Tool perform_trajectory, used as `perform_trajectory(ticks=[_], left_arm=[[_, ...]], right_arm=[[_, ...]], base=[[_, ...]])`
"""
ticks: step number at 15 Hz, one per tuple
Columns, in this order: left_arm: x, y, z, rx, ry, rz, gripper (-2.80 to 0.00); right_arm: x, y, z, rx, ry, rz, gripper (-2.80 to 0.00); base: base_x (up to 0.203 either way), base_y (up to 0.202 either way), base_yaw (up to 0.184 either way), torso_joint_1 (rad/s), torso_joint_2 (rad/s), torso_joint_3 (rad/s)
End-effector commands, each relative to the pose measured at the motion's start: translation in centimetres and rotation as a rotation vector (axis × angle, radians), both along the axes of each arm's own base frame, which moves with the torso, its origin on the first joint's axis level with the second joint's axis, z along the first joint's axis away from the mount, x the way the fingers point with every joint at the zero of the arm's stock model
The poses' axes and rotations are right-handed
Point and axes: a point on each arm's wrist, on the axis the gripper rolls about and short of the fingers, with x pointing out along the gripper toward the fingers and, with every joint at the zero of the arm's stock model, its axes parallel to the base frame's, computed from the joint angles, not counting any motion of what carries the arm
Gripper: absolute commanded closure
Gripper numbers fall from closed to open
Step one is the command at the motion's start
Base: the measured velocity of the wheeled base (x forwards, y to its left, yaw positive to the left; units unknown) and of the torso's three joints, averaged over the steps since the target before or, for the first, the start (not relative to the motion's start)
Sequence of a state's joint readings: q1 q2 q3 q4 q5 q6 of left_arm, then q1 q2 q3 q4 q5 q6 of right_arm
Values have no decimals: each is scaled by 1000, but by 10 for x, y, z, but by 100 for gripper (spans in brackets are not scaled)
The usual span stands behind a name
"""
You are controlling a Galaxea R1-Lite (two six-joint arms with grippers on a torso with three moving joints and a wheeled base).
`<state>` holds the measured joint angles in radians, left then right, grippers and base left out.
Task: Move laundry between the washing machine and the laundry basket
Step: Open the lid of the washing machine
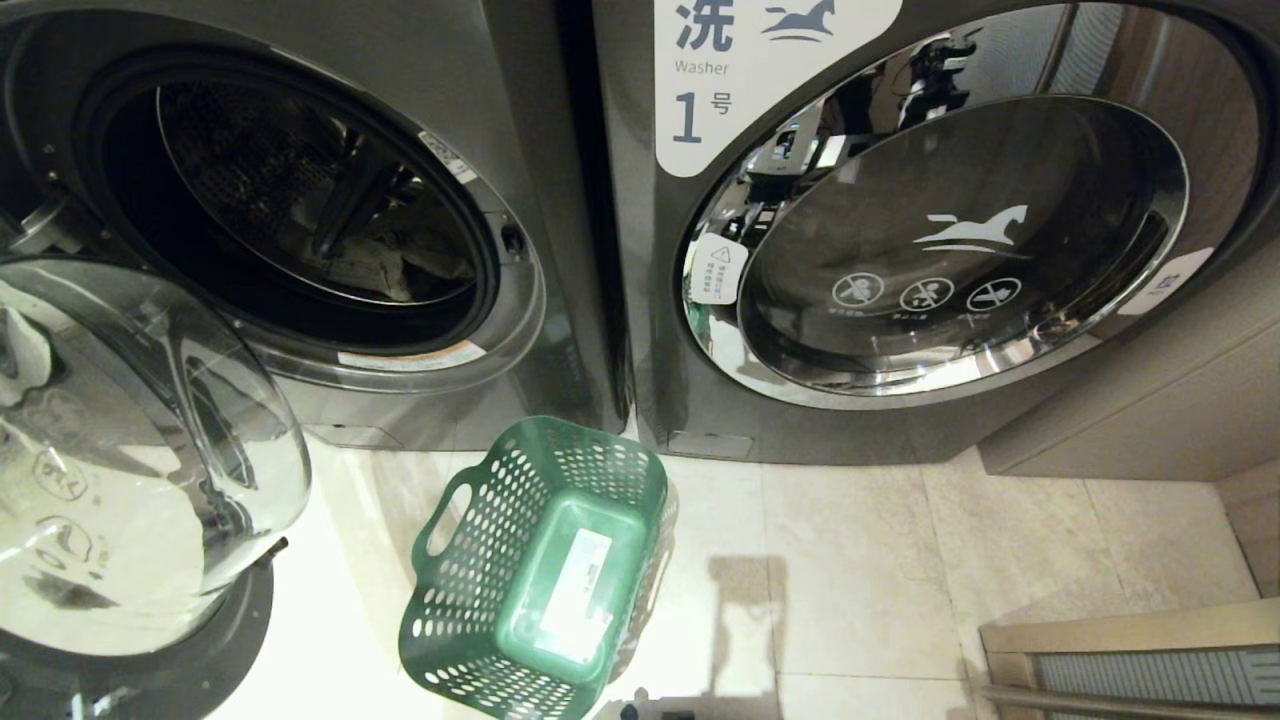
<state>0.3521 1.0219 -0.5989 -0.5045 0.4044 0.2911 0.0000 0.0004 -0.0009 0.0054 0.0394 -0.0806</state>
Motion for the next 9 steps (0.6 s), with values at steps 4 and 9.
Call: perform_trajectory(ticks=[4,9], left_arm=[[11,6,3,-8,8,83,0],[16,12,1,-24,23,233,0]], right_arm=[[0,0,0,-1,3,1,0],[0,0,0,-1,0,1,0]], base=[[0,0,0,0,0,0],[0,0,0,0,0,0]])
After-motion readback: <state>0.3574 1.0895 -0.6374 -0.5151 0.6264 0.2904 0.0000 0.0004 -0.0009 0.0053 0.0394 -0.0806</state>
